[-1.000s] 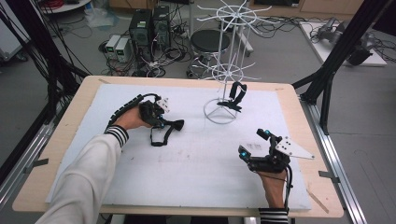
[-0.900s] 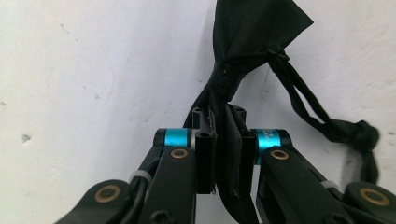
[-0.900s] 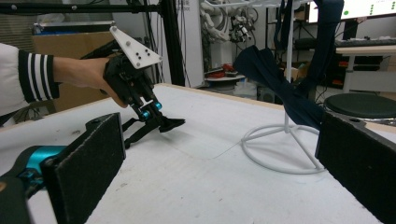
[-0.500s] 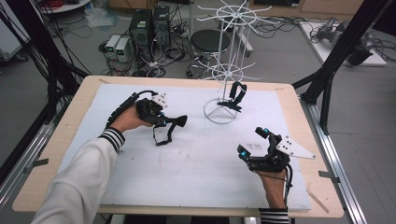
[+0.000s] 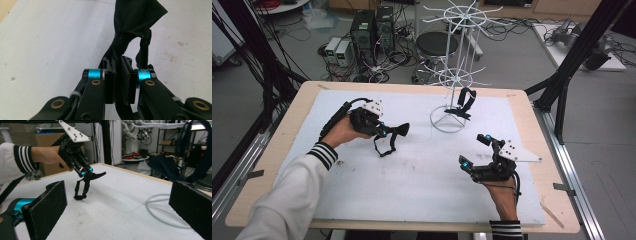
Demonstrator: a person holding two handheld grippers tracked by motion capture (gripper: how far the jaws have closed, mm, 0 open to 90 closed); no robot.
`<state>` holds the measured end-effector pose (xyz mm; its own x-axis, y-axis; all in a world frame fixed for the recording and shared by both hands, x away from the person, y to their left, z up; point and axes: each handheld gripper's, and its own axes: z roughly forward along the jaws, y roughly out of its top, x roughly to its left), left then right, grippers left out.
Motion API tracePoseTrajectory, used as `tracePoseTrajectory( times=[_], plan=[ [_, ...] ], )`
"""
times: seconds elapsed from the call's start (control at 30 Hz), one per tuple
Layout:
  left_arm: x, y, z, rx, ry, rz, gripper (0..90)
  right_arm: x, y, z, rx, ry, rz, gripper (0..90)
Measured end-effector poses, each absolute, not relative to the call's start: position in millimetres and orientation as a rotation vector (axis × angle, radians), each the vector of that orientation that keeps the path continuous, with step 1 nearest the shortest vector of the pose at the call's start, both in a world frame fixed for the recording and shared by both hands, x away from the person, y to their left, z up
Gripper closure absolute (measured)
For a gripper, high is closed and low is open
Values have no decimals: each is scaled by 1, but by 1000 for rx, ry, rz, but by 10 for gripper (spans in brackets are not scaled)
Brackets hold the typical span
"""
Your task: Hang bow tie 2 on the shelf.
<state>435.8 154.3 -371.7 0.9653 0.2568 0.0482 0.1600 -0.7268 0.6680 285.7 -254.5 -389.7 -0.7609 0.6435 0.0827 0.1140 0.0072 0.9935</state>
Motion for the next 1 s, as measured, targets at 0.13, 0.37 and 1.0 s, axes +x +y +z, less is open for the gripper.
tracePoseTrajectory(
  times=[0.13,0.37,1.0],
  plan=[
    [428,149,-366,2364,266,161,827,289,-250,-384,779,1921,1821,8],
    [412,138,-355,2294,208,139,827,295,-245,-374,757,1973,1843,8],
    [384,129,-340,2198,148,143,824,304,-221,-348,666,2158,1838,47]
  ],
)
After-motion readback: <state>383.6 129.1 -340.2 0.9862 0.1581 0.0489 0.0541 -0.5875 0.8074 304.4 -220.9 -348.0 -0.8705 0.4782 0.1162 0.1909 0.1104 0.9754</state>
